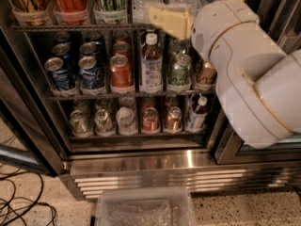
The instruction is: Pick water bottle from top shelf of fridge
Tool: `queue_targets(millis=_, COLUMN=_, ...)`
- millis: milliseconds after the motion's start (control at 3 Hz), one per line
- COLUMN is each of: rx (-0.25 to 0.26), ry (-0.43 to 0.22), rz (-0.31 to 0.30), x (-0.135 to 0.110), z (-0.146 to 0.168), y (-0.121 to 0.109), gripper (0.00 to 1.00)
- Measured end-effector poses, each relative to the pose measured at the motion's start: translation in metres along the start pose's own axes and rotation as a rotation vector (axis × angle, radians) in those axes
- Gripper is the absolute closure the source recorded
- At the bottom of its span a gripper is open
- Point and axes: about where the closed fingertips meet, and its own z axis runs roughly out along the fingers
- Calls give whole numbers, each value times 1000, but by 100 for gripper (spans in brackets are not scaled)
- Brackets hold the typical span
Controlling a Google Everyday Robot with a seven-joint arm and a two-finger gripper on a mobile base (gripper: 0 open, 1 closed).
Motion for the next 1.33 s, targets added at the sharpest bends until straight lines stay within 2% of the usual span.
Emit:
queue_targets(millis=333, rx=0, ry=0, rz=0, x=-1, z=-2, y=0, gripper=16)
queue_targets(millis=1000, rx=82, ry=41, rz=-100, x=55, z=53, y=-41, gripper=59)
queue_targets(millis=1333, rx=82, ry=41, rz=-100, x=53, z=48, y=-41, gripper=48)
